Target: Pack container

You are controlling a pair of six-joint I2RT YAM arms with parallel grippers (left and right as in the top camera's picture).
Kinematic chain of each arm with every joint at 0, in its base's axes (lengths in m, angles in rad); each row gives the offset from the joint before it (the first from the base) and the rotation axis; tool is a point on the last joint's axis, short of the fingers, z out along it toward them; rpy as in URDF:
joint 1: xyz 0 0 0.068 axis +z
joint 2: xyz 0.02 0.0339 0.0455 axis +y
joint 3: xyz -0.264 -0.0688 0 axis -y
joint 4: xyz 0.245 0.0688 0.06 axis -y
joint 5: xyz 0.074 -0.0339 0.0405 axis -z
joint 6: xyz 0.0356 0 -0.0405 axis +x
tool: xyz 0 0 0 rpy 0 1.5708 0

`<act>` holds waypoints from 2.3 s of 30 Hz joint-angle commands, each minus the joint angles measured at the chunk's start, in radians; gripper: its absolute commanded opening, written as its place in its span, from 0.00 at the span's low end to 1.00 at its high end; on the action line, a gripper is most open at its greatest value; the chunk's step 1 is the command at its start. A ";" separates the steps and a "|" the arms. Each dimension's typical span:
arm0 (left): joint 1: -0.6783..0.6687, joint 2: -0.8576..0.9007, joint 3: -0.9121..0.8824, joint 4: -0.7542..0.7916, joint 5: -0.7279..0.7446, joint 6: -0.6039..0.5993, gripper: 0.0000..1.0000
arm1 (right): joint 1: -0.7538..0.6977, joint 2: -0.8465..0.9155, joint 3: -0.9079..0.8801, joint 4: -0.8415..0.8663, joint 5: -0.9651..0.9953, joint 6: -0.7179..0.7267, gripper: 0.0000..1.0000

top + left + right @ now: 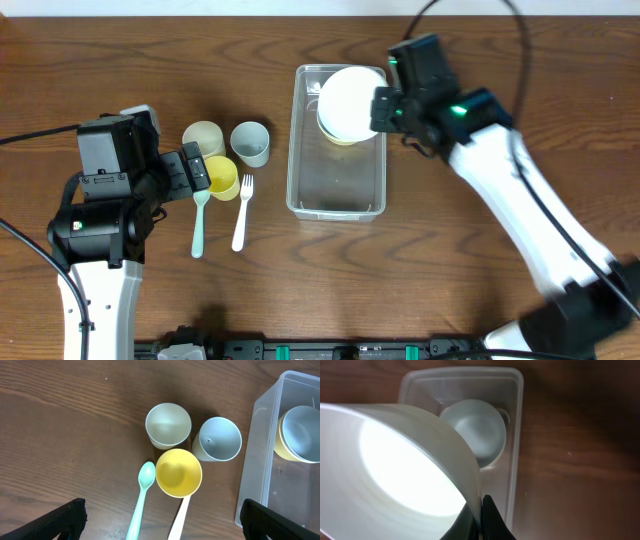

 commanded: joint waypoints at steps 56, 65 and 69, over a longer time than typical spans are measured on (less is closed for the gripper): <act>0.003 -0.002 0.020 0.001 -0.016 0.009 0.98 | -0.079 0.280 0.036 0.224 -0.186 -0.074 0.04; 0.003 -0.002 0.020 0.001 -0.016 0.009 0.98 | -0.079 0.228 0.055 0.221 -0.198 -0.081 0.02; 0.003 -0.002 0.020 0.001 -0.016 0.009 0.98 | -0.079 0.191 0.079 0.219 -0.198 -0.127 0.39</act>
